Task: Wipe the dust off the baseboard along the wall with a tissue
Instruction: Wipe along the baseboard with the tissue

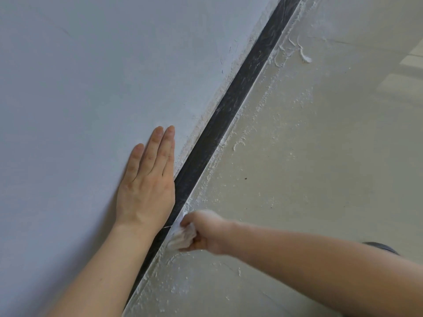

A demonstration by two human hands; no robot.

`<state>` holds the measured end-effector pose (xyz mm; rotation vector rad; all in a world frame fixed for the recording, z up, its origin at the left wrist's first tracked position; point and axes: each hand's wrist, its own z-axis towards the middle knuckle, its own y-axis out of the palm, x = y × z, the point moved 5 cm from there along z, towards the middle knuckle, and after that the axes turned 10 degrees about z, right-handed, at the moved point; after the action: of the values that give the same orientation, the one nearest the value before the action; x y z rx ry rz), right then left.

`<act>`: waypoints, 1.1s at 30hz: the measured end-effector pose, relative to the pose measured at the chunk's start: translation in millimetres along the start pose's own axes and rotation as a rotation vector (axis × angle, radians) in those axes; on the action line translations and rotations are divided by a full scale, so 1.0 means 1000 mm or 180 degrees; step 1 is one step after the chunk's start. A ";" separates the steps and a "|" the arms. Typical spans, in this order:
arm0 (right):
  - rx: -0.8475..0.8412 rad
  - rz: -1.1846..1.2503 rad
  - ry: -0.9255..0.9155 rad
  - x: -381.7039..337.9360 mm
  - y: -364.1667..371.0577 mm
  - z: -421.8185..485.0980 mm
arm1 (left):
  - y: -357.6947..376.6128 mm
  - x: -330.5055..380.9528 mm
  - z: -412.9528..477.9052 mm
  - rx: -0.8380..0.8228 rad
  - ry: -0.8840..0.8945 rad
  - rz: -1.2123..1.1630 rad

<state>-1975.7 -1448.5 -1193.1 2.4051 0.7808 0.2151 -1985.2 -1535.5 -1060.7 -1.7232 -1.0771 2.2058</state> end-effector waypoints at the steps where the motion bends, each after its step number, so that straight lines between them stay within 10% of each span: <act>1: -0.0085 0.0040 0.0058 0.011 0.006 0.008 | 0.000 -0.001 -0.001 0.0002 0.0018 0.0020; 17: 0.1040 0.0205 -0.2486 -0.224 -0.054 -0.046 | -0.002 0.000 0.000 0.0331 -0.0049 -0.0234; 25: 0.1066 -0.0511 -0.1125 -0.143 -0.038 -0.036 | -0.005 0.012 0.029 0.0491 0.0252 -0.0475; 33: 0.0885 0.0102 -0.1224 -0.209 -0.042 -0.030 | -0.011 0.026 0.095 0.0561 0.0151 -0.0038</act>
<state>-2175.4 -1527.7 -1187.8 2.6021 0.6244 -0.3583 -2081.9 -1556.7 -1066.4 -1.6805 -0.8518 2.1684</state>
